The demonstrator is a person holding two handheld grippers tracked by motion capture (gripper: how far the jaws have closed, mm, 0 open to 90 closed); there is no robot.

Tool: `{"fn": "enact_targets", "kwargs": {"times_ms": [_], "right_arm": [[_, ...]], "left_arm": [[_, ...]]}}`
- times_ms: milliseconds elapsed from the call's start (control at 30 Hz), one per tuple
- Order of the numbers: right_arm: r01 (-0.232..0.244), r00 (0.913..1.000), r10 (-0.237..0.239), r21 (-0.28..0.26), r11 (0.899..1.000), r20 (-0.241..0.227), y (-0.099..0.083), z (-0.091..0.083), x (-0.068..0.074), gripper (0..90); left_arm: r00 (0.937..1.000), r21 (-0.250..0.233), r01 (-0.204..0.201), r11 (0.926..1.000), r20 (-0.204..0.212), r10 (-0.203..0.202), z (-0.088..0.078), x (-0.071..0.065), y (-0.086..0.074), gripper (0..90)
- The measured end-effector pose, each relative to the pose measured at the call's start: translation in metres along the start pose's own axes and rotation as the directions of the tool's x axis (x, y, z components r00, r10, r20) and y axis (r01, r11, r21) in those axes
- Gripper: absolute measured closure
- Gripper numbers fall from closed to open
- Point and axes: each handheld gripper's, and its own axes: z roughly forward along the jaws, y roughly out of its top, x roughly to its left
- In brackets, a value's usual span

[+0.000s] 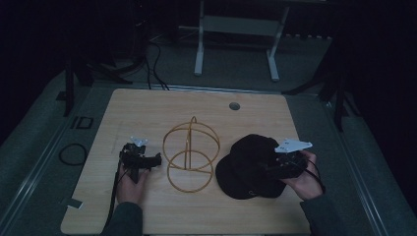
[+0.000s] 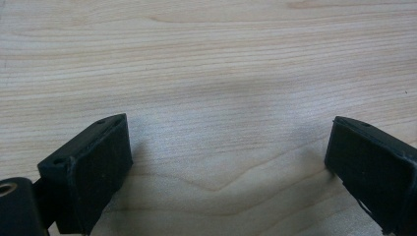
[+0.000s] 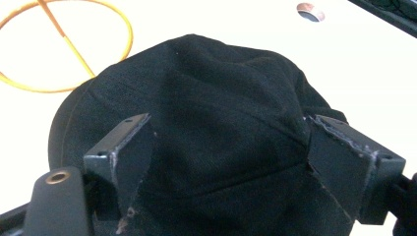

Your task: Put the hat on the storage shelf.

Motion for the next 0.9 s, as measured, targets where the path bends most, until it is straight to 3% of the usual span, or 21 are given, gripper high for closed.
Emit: {"fn": "enact_targets", "kwargs": {"times_ms": [333, 900], "right_arm": [[0.059, 0.9982, -0.059, 0.037, 0.998, -0.005, 0.011, 0.008, 0.001, 16.1], [0.096, 0.9953, -0.094, 0.087, 0.992, -0.024, 0.025, 0.023, -0.002, 14.8]], "left_arm": [[1.0000, 0.000, 0.000, 1.0000, 0.000, 0.000, 0.000, 0.000, 0.000, 3.4], [1.0000, 0.000, 0.000, 1.0000, 0.001, 0.000, 0.000, 0.000, 0.000, 3.4]]}}
